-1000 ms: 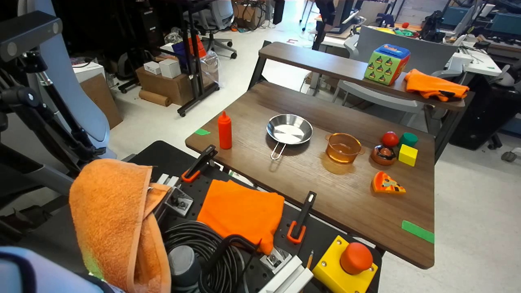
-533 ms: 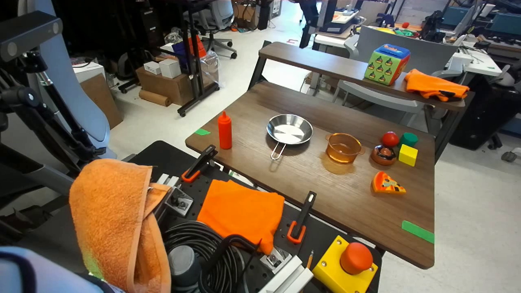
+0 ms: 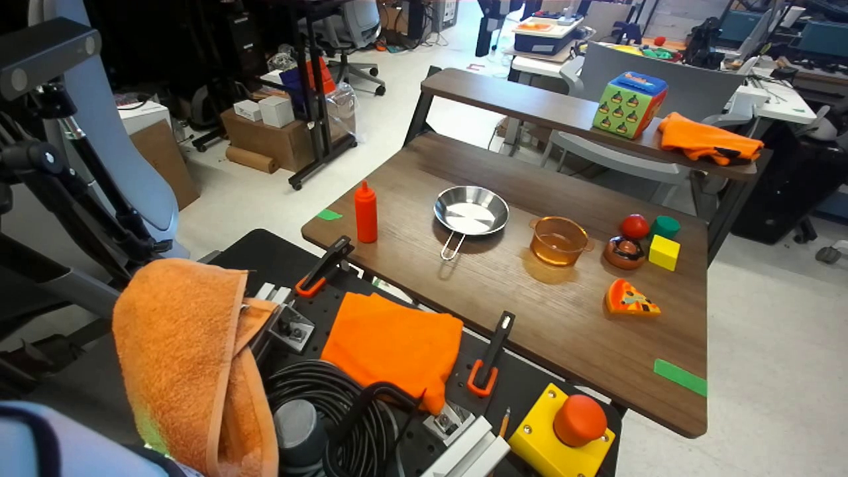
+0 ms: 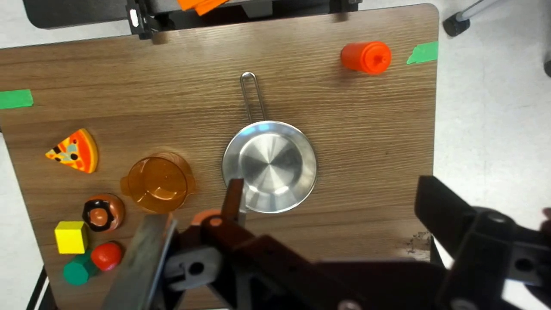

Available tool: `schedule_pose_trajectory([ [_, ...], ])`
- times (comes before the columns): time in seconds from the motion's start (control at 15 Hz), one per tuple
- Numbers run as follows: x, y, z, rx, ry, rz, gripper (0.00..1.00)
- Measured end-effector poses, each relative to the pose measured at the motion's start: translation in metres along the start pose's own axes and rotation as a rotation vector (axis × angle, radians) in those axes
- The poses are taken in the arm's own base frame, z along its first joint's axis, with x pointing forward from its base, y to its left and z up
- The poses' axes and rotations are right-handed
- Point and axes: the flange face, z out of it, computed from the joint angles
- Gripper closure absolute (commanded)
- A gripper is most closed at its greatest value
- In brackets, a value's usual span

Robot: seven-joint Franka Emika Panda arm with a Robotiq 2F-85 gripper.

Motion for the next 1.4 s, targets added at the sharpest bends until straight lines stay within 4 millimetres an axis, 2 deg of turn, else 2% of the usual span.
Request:
schedule_pose_trajectory([
  [0.6, 0.017, -0.008, 0.001, -0.056, -0.017, -0.029, 0.0],
  [1.4, 0.019, -0.008, 0.0, -0.091, -0.01, -0.106, 0.0],
])
